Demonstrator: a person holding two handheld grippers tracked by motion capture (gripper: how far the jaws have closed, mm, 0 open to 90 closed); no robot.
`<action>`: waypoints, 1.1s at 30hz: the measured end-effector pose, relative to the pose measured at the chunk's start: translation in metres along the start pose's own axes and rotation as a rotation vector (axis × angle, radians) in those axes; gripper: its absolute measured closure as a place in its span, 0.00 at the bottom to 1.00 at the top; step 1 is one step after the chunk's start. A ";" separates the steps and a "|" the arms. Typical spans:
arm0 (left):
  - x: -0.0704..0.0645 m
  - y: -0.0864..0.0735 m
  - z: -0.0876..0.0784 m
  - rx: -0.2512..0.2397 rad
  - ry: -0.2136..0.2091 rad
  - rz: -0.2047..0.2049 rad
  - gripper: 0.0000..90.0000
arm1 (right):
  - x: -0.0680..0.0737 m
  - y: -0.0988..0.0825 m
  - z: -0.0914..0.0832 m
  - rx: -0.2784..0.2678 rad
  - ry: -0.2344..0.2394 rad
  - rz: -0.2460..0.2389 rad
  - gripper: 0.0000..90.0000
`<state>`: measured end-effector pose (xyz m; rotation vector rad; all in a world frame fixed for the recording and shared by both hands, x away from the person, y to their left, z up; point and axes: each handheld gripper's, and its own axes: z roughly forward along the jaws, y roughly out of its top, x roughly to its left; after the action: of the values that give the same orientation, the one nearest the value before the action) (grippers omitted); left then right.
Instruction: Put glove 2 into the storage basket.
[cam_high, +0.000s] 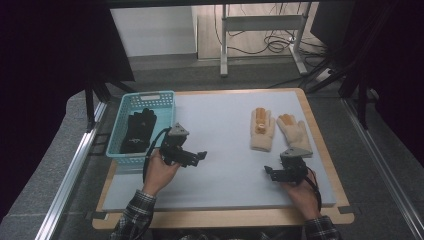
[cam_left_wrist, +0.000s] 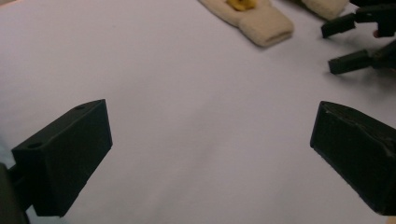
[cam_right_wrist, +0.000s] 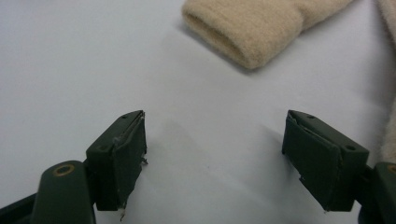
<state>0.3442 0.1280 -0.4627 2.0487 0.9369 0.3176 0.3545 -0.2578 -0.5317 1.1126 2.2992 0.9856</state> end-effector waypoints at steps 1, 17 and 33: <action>-0.004 -0.003 0.002 -0.006 -0.005 0.006 0.00 | 0.000 0.000 0.000 0.000 0.000 0.000 0.24; -0.016 -0.070 0.034 0.062 0.043 -0.011 0.00 | 0.001 0.000 0.000 0.004 -0.024 0.000 0.19; -0.021 -0.077 0.045 0.138 0.086 0.017 0.00 | -0.001 0.000 0.001 0.011 -0.013 0.012 0.19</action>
<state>0.3142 0.1151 -0.5483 2.1846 1.0185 0.3620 0.3555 -0.2578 -0.5318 1.1356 2.2925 0.9690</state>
